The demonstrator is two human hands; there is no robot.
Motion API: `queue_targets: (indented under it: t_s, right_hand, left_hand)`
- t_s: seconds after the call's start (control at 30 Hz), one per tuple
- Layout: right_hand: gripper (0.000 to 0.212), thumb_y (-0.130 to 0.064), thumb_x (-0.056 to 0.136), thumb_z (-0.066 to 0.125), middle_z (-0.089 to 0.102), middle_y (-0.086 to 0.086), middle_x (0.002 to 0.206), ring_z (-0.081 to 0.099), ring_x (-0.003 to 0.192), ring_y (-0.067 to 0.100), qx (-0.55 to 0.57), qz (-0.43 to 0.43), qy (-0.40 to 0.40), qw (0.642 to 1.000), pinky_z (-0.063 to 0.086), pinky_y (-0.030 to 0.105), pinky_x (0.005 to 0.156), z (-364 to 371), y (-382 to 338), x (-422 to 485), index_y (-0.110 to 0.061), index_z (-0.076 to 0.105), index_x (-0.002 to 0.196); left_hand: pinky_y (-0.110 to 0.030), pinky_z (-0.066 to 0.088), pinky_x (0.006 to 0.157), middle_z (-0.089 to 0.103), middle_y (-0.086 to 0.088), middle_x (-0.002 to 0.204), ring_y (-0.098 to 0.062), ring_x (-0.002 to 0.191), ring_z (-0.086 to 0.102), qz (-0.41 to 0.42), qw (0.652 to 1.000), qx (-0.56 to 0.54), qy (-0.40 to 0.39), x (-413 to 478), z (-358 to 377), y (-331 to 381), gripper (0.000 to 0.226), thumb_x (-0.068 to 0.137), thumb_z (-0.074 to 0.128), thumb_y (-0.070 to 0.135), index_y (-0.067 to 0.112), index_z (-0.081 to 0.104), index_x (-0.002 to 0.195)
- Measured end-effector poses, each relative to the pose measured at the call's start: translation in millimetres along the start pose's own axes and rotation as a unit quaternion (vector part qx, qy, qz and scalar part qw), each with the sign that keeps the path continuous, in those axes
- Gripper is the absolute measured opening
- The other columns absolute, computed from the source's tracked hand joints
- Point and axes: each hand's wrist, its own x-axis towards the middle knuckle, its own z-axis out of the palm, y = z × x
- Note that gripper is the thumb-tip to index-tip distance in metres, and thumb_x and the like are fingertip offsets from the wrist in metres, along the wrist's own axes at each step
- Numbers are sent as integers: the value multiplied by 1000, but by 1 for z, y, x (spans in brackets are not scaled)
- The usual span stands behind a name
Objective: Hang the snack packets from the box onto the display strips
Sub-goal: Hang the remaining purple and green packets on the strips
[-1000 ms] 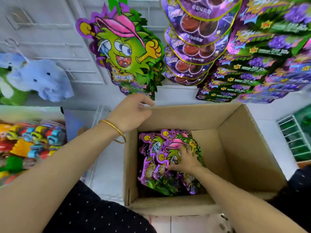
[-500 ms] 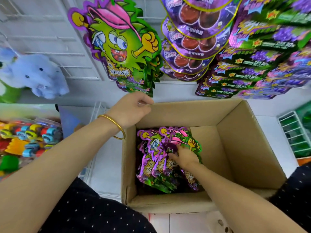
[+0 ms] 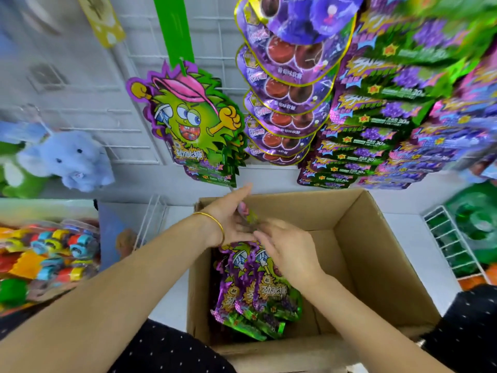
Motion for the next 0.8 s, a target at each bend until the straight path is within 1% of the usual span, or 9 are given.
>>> queue_targets:
  t_s: [0.1,0.17,0.2,0.27,0.37,0.5,0.6,0.7,0.8]
  right_hand:
    - [60,-61,89,27,68,-4,110,64,99,17,68,-45,-93,992,54,28,79,-13,-10,7,-19,67,108]
    - [73,-71,84,22,58,-7,129,51,120,11,148,-19,-171,974,41,27,99,-23,-4,10,-23,59,123]
    - [74,-72,83,21,54,-8,133,46,125,9,171,4,-170,970,38,28,103,-27,0,13,-24,56,127]
    - [63,-63,87,32,50,-6,137,41,128,9,159,37,-104,981,36,30,106,-35,7,24,-22,50,132]
    - [56,-35,91,54,40,1,144,33,134,14,123,46,-60,990,25,24,112,-50,3,55,-16,36,141]
    - [60,-30,84,66,53,0,133,47,122,14,181,40,-88,979,35,28,105,-71,-21,98,-20,42,138]
    - [32,-27,81,70,67,1,99,58,90,14,208,28,-110,971,46,40,85,-78,-40,131,-12,65,108]
    - [12,-18,80,70,57,-1,67,48,67,14,261,10,-31,965,45,40,68,-87,-57,164,-7,66,81]
    - [9,-20,81,68,62,1,71,56,70,20,257,15,59,965,49,43,69,-95,-68,190,-13,68,86]
  left_hand:
    - [-43,57,64,63,-16,79,-27,68,63,59,991,96,73,-3,-14,4,19,89,53,5,0,54,108]
    - [-47,53,83,61,-18,89,-29,82,59,83,975,186,86,-8,-23,8,28,87,53,-2,-4,54,115]
    - [-40,51,88,61,-15,87,-27,85,57,100,964,235,71,-12,-27,10,22,88,53,-1,-1,58,109]
    - [-20,49,72,63,-4,75,-18,73,58,126,944,302,39,-23,-32,18,18,88,53,-2,11,62,96]
    - [-26,44,79,64,-11,90,-21,83,55,166,902,397,29,-36,-45,34,33,79,66,7,2,61,111]
    - [-35,43,98,64,-12,116,-26,106,59,213,843,494,22,-57,-59,61,41,80,67,20,9,59,119]
    - [-35,48,96,66,-10,115,-28,106,62,274,814,510,44,-77,-67,86,51,70,67,37,15,62,115]
    - [-15,51,76,68,-6,101,-18,86,63,376,771,506,88,-102,-70,116,22,81,65,22,18,64,103]
    - [-12,49,80,62,0,110,-3,95,61,464,783,409,70,-132,-58,143,42,80,68,14,14,54,120]
